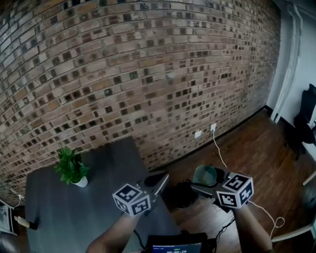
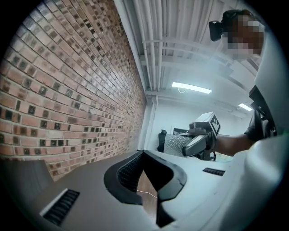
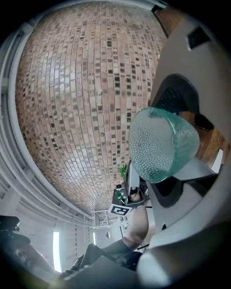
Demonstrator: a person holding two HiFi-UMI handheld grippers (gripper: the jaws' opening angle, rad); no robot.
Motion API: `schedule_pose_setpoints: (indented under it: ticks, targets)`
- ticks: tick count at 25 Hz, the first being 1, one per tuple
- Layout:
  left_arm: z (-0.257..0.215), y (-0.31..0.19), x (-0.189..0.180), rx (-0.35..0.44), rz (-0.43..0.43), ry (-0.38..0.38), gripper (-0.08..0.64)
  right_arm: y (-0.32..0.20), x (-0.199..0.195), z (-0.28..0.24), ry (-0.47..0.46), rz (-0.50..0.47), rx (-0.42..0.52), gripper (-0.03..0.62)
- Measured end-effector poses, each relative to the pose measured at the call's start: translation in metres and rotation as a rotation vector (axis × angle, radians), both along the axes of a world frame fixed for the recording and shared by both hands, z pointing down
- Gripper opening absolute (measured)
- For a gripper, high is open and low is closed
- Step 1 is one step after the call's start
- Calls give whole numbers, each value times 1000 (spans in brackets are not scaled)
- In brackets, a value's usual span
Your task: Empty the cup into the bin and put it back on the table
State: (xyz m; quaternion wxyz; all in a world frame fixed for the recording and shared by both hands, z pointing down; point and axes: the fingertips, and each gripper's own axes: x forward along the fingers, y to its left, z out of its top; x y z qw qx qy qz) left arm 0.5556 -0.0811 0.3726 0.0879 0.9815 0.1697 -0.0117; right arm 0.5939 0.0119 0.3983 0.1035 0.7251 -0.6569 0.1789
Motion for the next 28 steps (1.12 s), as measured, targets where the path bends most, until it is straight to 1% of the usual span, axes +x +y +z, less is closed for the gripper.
schedule_pose_setpoints:
  ticks: [3, 9, 15, 19, 22, 28]
  targets:
    - [-2, -3, 21, 2, -27, -3, -9, -4, 27, -6, 0, -15, 5, 399]
    - [-1, -8, 57, -4, -73, -1, -9, -7, 77, 2, -11, -34, -24, 399]
    - [5, -6, 83, 1, -113, -18, -9, -7, 119, 15, 37, -59, -77, 398]
    - [5, -5, 91, 4, -133, -26, -9, -13, 136, 23, 68, -83, -113, 397]
    - [7, -8, 90, -8, -136, -29, -9, -21, 145, 30, 102, -91, -148, 397]
    - [9, -22, 88, -17, -130, -36, -9, -33, 162, 31, 137, -66, -202, 397]
